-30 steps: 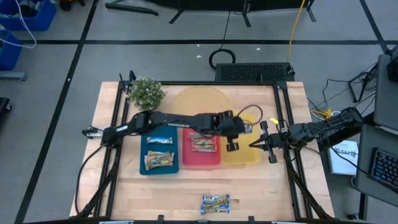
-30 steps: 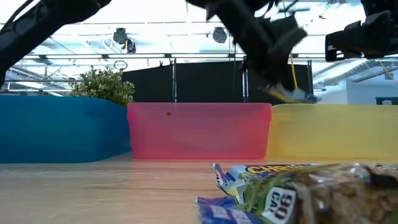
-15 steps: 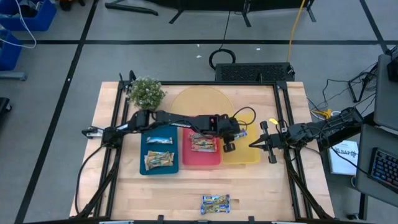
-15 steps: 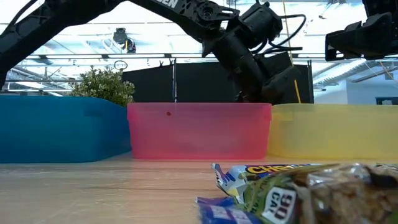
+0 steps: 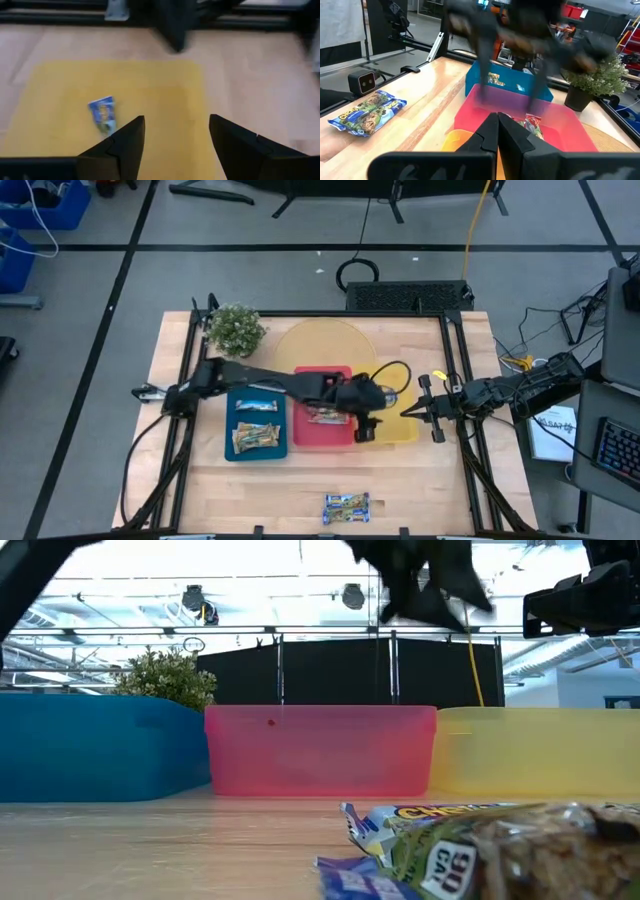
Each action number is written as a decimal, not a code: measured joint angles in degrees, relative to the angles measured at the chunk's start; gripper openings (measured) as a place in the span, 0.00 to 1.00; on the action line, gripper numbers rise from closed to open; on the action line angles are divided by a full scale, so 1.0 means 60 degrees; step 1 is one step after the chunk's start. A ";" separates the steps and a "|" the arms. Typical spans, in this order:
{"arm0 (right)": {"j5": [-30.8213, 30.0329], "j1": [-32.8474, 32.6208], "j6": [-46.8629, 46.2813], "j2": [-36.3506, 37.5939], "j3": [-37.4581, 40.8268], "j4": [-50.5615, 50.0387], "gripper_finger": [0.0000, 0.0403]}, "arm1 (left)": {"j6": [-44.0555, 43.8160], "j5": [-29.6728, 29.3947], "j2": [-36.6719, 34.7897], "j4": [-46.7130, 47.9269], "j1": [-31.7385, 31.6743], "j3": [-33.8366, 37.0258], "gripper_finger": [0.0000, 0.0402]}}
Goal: Pick and place Granola Bars by type
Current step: Put the blue granola bar into the yellow bin
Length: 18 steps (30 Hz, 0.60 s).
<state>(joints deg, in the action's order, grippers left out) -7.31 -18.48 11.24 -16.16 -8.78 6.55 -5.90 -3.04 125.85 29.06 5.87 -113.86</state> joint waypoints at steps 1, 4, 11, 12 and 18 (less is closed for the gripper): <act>-0.0003 0.0003 -0.0001 0.0000 0.0000 0.0006 0.00 | -0.0189 -0.0073 -0.0241 0.0308 0.0219 0.0000 0.56; -0.0003 0.0003 -0.0003 0.0000 0.0000 -0.0020 0.00 | -0.0387 -0.1207 -0.0430 0.1179 0.1047 0.0020 0.53; -0.0007 0.0003 -0.0178 -0.0016 0.0000 -0.0059 0.00 | -0.1392 -0.2919 0.0135 0.1267 0.3390 0.0033 0.47; -0.0007 0.0000 -0.0231 -0.0019 0.0000 -0.0060 0.00 | -0.1523 -0.3159 0.0212 0.1217 0.3641 0.0033 0.47; -0.0010 0.0002 -0.0332 -0.0064 0.0000 0.0058 0.00 | -0.3098 -0.3747 0.0589 0.1568 0.4437 0.0036 0.51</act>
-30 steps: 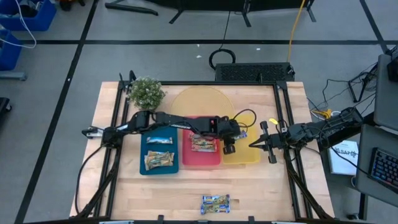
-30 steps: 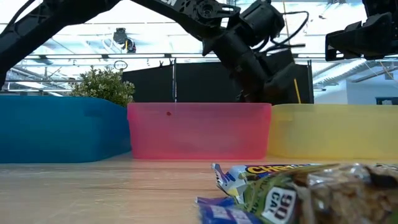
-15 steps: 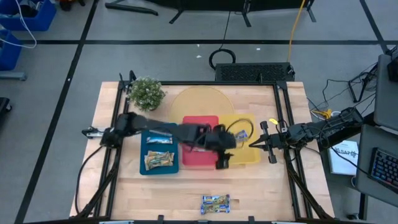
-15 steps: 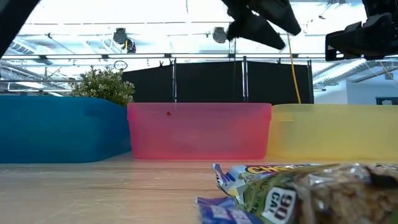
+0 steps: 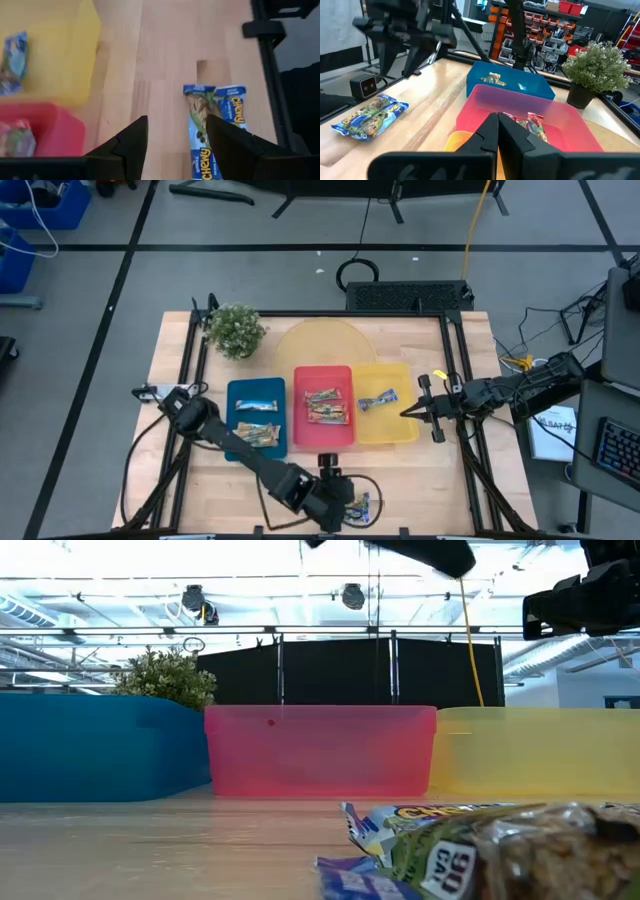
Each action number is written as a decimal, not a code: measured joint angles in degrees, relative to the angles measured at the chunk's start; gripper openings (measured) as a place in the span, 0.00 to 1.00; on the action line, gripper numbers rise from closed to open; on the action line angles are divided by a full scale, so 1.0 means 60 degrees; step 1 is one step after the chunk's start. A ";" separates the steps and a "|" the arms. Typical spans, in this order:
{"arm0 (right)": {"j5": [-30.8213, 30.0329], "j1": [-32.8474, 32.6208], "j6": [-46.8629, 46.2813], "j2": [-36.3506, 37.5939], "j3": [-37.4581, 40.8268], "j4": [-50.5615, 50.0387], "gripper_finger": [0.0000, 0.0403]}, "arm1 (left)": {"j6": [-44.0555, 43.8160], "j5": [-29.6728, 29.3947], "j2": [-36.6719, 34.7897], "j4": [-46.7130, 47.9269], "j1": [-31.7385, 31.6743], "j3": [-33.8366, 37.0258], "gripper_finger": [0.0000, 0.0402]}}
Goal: Pick and place Granola Bars by type
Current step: Put the blue granola bar into the yellow bin
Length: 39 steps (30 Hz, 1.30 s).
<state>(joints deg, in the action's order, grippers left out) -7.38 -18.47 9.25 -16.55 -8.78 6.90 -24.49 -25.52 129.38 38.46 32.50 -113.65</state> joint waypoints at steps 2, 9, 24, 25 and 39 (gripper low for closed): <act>-0.0004 -0.0001 -0.0142 -0.0025 0.0000 0.0002 0.00 | -0.0305 0.0008 0.0202 0.0000 0.0111 0.0000 0.54; -0.0002 0.0001 -0.0178 -0.0053 -0.0004 0.0022 0.00 | -0.0474 0.0913 0.0875 -0.0351 0.0305 0.0007 0.65; -0.0007 -0.0002 0.0033 -0.0049 0.0211 0.0273 0.00 | -0.0201 0.1641 0.1075 0.0057 -0.0129 0.0007 0.67; -0.0007 0.0002 0.0033 -0.0049 0.0211 0.0303 0.00 | -0.0201 0.1648 0.1075 0.0099 -0.0143 0.0007 0.66; -0.0007 0.0001 0.0033 -0.0049 0.0215 0.0309 0.00 | -0.0093 0.2104 0.1216 0.0007 -0.0146 -0.0005 0.62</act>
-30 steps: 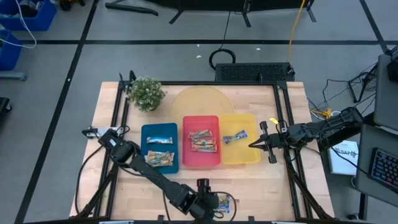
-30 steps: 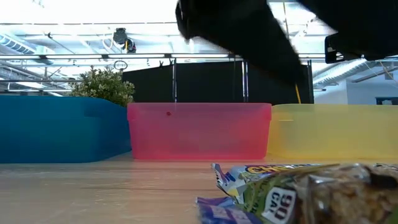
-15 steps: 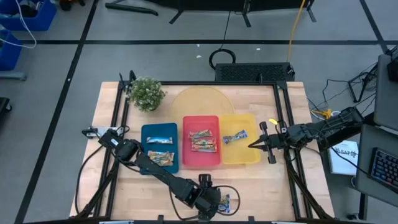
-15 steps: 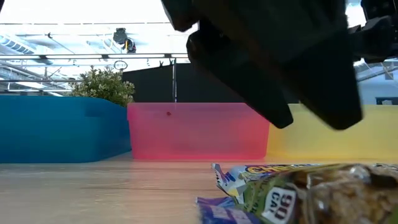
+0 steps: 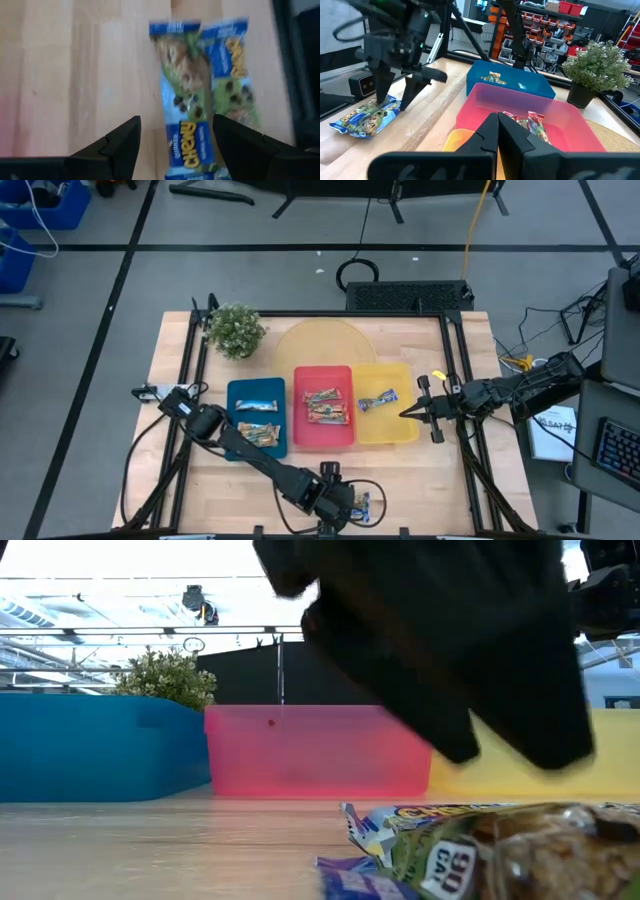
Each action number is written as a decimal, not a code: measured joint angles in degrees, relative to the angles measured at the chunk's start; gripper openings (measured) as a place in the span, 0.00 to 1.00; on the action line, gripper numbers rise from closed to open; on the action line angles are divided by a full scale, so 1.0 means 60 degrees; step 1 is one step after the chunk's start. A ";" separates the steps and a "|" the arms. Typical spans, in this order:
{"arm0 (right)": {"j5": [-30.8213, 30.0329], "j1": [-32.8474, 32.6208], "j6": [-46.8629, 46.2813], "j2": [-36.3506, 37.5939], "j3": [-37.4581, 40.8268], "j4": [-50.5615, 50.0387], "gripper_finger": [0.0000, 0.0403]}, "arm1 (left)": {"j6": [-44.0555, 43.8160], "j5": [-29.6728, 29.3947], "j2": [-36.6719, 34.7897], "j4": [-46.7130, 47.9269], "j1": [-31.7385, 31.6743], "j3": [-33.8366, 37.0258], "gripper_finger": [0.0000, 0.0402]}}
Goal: Pick and place Granola Bars by type
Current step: Put the blue granola bar into the yellow bin
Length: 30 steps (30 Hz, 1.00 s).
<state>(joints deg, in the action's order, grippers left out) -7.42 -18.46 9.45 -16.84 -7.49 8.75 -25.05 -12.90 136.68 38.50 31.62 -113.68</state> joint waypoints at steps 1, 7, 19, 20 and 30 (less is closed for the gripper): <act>0.0000 0.0000 0.0004 -0.0004 0.0000 -0.0006 0.00 | 0.0046 0.0085 0.0068 0.0053 -0.0001 0.0001 0.62; 0.0000 0.0000 0.0001 -0.0047 0.0004 -0.0014 0.00 | 0.0047 0.0210 0.0473 -0.0268 0.0007 0.0001 0.62; 0.0000 -0.0003 0.0036 -0.0095 0.0007 0.0004 0.00 | -0.0416 -0.0373 0.0474 0.0108 -0.0605 0.0029 0.62; -0.0004 -0.0003 0.0036 -0.0095 0.0007 0.0004 0.00 | -0.0399 -0.0271 0.0467 0.0070 -0.0692 0.0059 0.62; -0.0004 -0.0001 0.0113 -0.0095 0.0007 0.0000 0.00 | 0.1774 0.0975 0.0452 -0.0040 -0.0951 0.0078 0.62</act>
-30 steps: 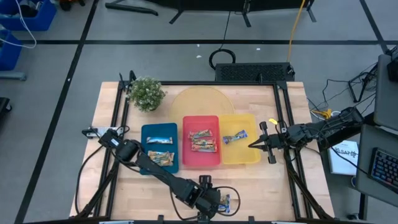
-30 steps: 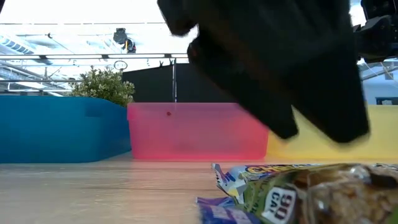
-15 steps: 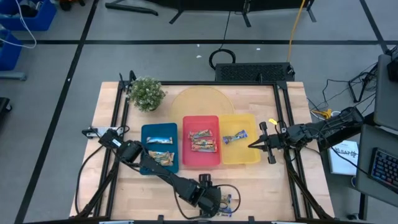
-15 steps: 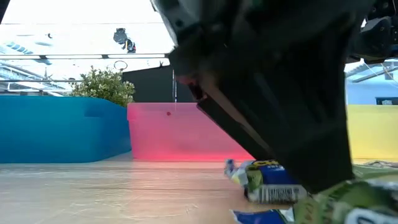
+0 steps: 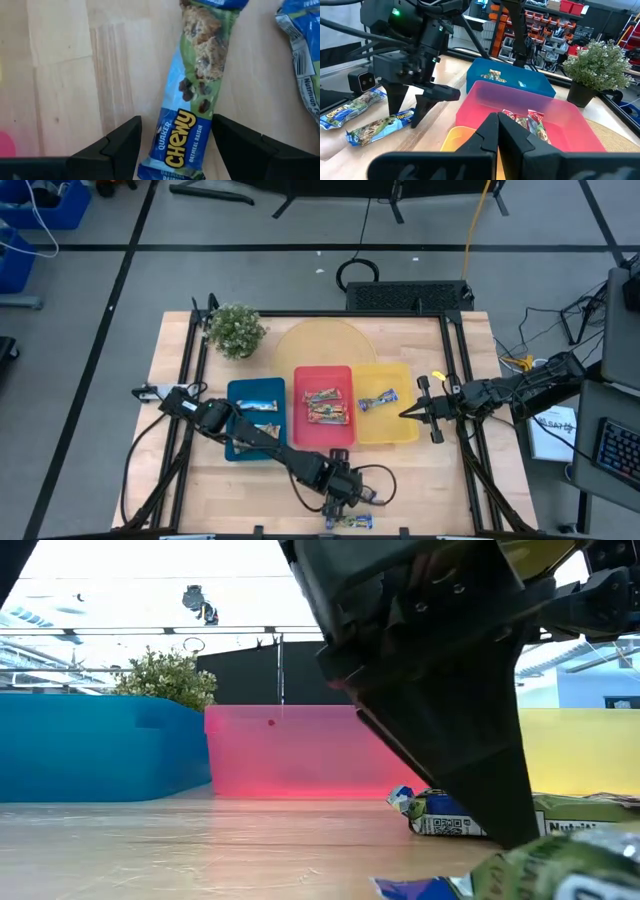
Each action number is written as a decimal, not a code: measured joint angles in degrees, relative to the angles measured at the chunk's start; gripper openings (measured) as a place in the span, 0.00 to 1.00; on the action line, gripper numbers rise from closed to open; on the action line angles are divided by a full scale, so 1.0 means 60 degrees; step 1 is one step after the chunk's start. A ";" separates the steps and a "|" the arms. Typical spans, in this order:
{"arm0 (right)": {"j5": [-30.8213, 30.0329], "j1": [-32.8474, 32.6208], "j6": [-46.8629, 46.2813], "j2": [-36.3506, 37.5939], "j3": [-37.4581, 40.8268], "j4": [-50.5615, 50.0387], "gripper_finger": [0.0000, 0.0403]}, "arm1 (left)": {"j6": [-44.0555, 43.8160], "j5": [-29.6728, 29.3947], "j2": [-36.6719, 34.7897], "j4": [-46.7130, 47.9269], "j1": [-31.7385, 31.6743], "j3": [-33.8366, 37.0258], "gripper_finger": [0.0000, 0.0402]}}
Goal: Pick and place Granola Bars by type
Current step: Put the blue granola bar into the yellow bin
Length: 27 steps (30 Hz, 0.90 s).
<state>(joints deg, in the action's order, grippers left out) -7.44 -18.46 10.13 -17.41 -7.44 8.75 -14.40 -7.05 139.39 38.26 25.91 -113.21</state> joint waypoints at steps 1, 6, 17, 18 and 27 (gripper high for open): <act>0.0003 0.0000 0.0003 0.0000 0.0000 -0.0001 0.00 | 0.0077 0.0004 0.0000 -0.0047 0.0000 0.0004 0.62; 0.0004 -0.0002 0.0004 0.0000 0.0000 -0.0004 0.00 | 0.0121 0.0226 0.0004 -0.0155 -0.0054 0.0049 0.62; 0.0000 0.0001 0.0004 0.0000 0.0000 -0.0004 0.00 | -0.0306 0.0751 -0.0018 -0.0699 -0.0062 0.0592 0.33; 0.0000 -0.0003 0.0004 0.0000 0.0000 -0.0004 0.00 | -0.0307 0.0778 -0.0018 -0.0779 -0.0066 0.0560 0.29; 0.0004 0.0001 0.0073 -0.0007 0.0000 -0.0010 0.00 | 0.0236 0.0990 0.0101 -0.0946 -0.0167 -0.0218 0.23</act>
<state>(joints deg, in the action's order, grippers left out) -7.42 -18.46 10.57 -17.45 -7.44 8.69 -12.99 -1.11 140.00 32.58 24.91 -114.52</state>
